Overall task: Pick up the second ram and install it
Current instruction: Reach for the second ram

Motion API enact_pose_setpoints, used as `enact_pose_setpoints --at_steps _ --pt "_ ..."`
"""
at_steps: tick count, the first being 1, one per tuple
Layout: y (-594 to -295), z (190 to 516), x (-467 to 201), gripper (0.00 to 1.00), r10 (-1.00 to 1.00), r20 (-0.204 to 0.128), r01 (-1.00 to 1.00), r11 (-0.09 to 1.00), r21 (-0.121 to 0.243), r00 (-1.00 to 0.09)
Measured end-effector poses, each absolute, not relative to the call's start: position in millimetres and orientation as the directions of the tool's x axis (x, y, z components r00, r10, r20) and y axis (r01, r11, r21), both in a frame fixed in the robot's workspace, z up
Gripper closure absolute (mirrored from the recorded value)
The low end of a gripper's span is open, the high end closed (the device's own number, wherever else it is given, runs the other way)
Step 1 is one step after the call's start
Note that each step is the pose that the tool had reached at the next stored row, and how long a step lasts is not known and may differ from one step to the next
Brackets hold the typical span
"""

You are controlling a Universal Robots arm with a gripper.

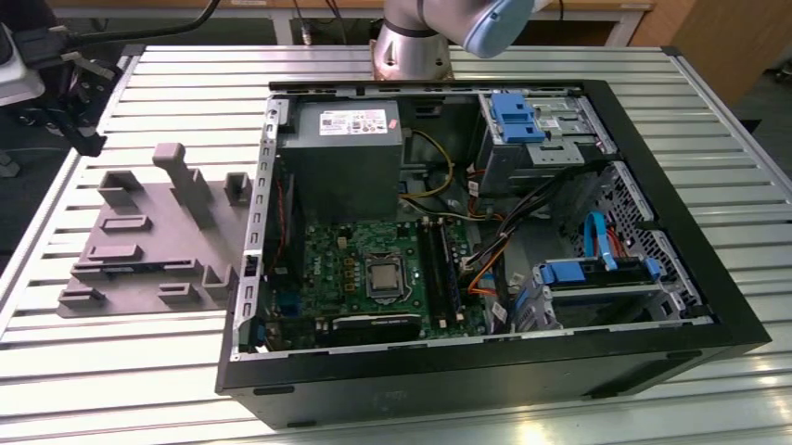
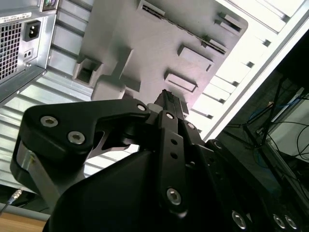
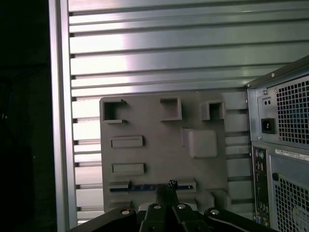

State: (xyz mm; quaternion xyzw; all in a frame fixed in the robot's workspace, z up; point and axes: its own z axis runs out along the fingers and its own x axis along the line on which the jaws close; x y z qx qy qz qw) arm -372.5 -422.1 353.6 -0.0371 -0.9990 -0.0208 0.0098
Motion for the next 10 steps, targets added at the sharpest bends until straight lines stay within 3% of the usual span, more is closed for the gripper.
enact_pose_setpoints --at_steps 10 --pt "-425.9 351.9 -387.4 0.87 0.073 0.022 0.074 0.996 0.041 -0.997"
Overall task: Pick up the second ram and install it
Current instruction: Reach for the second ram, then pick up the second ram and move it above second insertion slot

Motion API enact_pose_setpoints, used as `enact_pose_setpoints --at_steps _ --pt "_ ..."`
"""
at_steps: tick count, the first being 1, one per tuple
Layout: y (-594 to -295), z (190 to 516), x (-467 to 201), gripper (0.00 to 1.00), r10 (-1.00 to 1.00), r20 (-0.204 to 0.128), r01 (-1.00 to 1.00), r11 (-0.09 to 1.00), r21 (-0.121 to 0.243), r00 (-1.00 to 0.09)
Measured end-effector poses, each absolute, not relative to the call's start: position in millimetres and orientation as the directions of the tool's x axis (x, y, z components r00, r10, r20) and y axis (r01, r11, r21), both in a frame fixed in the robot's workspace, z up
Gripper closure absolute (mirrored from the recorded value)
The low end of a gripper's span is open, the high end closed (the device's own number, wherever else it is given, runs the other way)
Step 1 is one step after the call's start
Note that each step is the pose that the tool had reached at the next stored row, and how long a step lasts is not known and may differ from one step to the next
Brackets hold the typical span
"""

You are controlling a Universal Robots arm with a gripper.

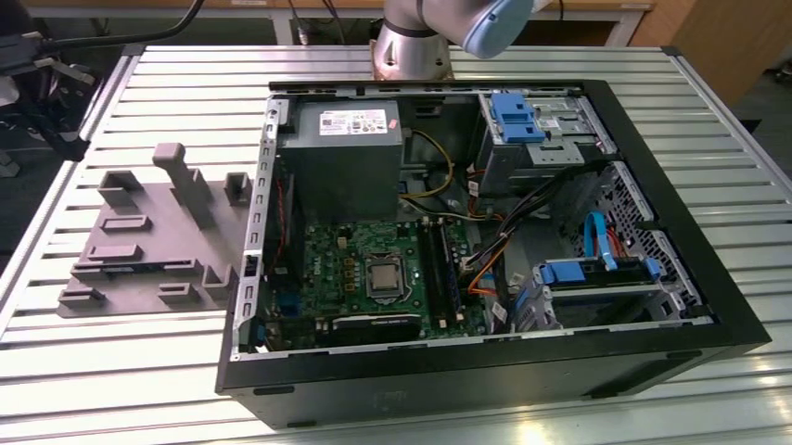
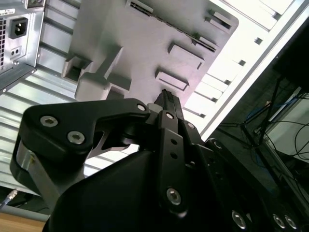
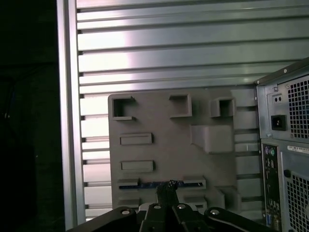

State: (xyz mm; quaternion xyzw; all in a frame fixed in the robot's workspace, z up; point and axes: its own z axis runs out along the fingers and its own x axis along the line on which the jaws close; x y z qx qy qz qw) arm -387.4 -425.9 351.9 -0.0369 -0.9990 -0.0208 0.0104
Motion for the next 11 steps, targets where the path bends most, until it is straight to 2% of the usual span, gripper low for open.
enact_pose_setpoints --at_steps 11 --pt "-427.0 351.7 -390.0 0.87 0.073 0.022 0.074 0.996 0.041 -0.997"
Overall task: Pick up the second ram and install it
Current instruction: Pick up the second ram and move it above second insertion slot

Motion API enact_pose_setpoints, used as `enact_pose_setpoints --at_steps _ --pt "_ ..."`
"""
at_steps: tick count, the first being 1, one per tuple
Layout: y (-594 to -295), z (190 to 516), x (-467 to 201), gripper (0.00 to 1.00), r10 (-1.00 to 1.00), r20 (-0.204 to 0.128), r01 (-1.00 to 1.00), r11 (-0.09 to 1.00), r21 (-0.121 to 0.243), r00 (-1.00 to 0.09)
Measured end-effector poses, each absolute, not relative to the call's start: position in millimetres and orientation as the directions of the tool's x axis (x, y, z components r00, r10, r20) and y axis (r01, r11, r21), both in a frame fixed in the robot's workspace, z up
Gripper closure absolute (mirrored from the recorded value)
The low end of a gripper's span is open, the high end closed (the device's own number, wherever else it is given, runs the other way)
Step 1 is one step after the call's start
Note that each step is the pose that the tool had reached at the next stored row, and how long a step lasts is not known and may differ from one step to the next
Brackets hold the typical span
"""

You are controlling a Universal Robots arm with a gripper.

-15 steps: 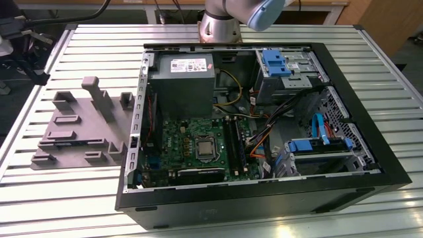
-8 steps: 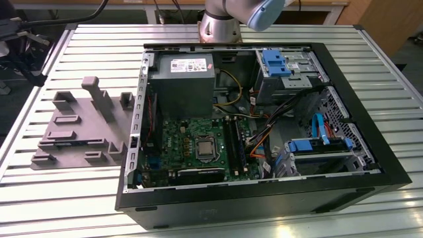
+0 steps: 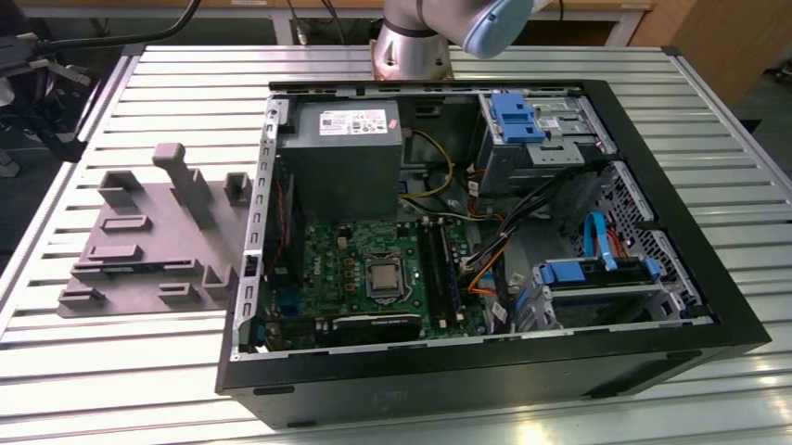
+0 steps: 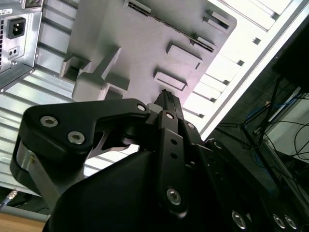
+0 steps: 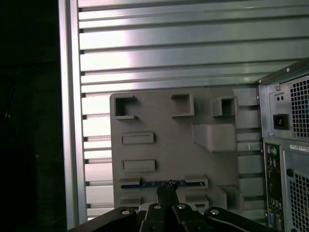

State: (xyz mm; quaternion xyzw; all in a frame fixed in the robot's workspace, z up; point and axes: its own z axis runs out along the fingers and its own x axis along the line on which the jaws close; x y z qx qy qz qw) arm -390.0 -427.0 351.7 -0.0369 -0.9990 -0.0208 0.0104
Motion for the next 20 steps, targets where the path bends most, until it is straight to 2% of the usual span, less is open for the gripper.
enact_pose_setpoints --at_steps 9,11,12,14,15,18,20 --pt "-427.3 351.7 -390.5 0.86 0.073 0.022 0.074 0.996 0.041 -0.997" --pt "-427.3 351.7 -390.6 0.74 0.073 0.022 0.074 0.996 0.041 -0.997" --pt "-427.3 351.8 -390.7 0.74 0.073 0.022 0.074 0.996 0.041 -0.997" --pt "-427.4 351.7 -390.8 0.63 0.073 0.022 0.074 0.996 0.041 -0.997" --pt "-427.4 351.7 -390.9 0.63 0.073 0.022 0.074 0.996 0.041 -0.997" --pt "-427.5 351.7 -391.1 0.45 0.073 0.022 0.074 0.996 0.041 -0.997" --pt "-427.6 351.8 -391.2 0.45 0.073 0.022 0.074 0.996 0.041 -0.997"
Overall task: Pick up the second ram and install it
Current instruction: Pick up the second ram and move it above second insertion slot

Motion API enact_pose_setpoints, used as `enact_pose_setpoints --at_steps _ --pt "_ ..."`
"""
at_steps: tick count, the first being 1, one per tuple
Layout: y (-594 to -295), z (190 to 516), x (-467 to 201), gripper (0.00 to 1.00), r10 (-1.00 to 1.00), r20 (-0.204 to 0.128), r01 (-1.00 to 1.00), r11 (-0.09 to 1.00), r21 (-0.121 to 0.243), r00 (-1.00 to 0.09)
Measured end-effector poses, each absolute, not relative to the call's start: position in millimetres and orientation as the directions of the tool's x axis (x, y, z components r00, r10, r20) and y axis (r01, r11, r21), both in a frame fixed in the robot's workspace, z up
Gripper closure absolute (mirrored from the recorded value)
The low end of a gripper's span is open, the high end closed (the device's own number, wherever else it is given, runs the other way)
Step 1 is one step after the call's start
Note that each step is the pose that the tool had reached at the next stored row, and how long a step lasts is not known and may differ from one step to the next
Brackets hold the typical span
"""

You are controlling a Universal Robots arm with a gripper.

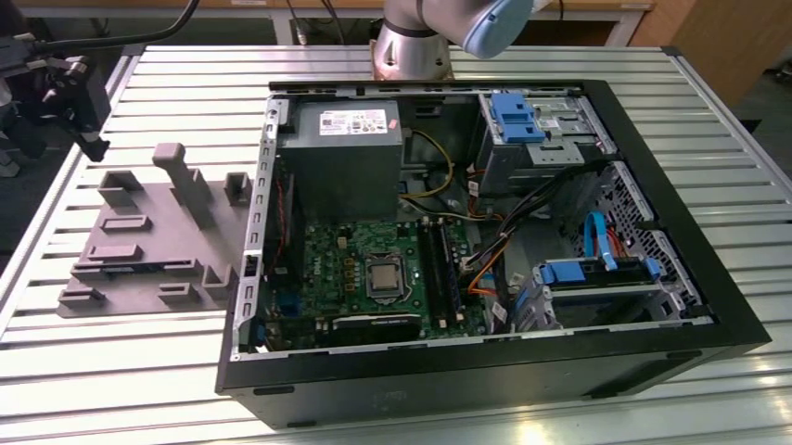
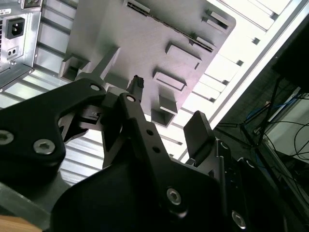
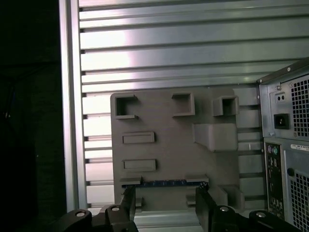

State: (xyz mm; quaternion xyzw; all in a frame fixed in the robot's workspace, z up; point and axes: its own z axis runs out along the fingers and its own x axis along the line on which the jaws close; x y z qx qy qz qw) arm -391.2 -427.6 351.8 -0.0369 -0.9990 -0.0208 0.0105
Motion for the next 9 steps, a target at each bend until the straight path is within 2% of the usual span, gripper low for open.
enact_pose_setpoints --at_steps 1,9 --pt "-427.7 351.7 -391.2 0.39 0.073 0.022 0.074 0.996 0.041 -0.997" --pt "-427.7 351.3 -391.4 0.39 0.054 0.022 0.055 0.998 0.041 -0.998"
